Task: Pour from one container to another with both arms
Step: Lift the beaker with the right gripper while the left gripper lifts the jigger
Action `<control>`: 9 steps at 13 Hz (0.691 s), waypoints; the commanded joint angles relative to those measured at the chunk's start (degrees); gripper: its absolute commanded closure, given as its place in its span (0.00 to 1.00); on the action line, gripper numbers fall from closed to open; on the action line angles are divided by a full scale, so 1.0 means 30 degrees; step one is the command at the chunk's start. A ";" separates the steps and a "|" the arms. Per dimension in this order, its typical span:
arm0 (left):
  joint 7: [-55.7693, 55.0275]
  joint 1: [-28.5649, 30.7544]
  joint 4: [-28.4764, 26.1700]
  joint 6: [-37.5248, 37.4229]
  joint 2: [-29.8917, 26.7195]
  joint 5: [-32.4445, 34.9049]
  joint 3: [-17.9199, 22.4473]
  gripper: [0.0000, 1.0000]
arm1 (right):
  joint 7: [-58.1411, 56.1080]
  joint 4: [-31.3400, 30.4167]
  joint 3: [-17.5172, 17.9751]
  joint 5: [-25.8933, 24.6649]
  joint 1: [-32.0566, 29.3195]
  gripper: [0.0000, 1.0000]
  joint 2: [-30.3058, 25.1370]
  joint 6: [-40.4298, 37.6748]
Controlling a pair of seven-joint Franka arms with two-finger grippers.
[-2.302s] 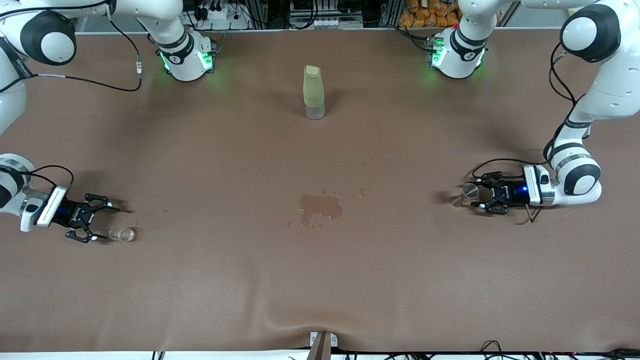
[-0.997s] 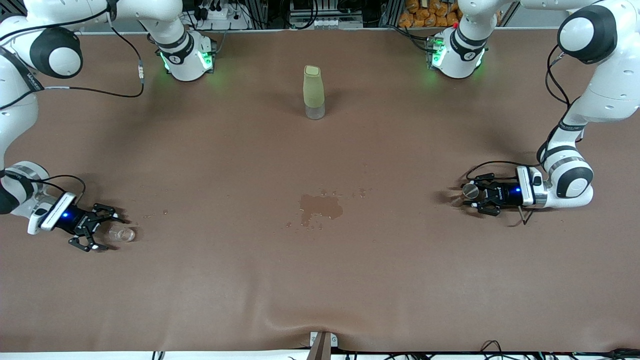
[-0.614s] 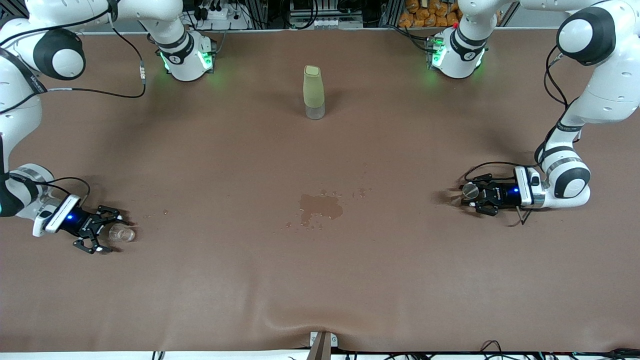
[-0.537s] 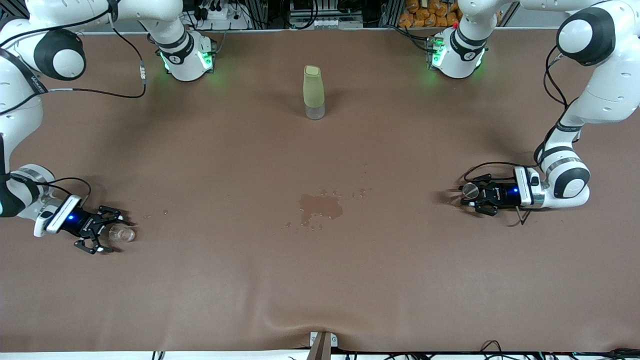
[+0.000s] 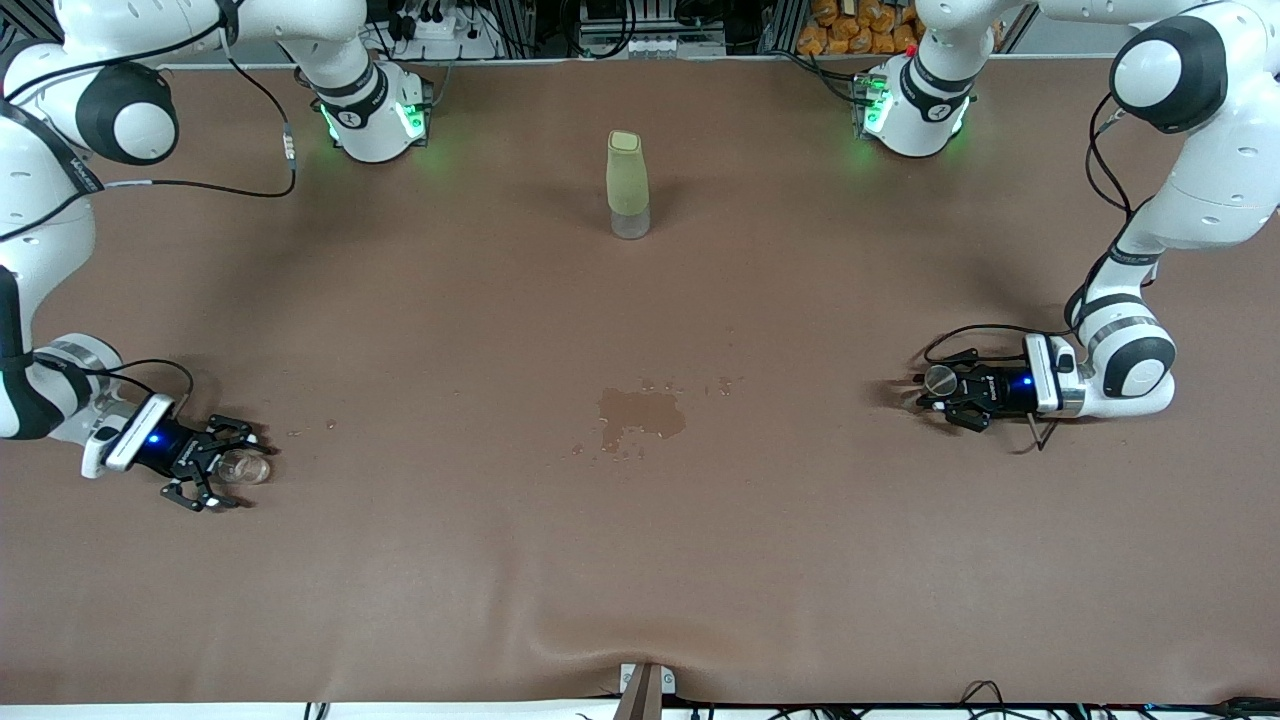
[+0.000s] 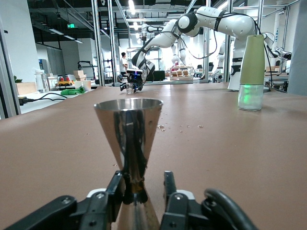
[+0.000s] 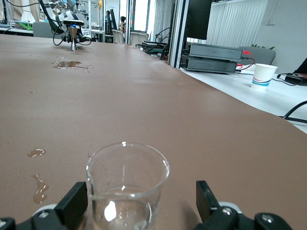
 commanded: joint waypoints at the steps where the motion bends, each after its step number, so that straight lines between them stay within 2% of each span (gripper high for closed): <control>1: 0.0397 -0.0051 0.0483 -0.0220 0.0231 -0.0428 0.0034 0.65 | -0.0114 0.0516 0.0010 0.0656 0.0245 0.00 0.0589 0.0018; 4: 0.0397 -0.0021 0.0484 -0.0220 0.0202 -0.0428 0.0034 0.72 | -0.0114 0.0487 0.0010 0.0803 0.0363 0.00 0.0648 -0.0011; 9: 0.0310 -0.0051 0.0513 -0.0220 0.0231 -0.0457 0.0034 0.72 | -0.0143 0.0399 0.0010 0.0920 0.0334 0.00 0.0677 -0.0391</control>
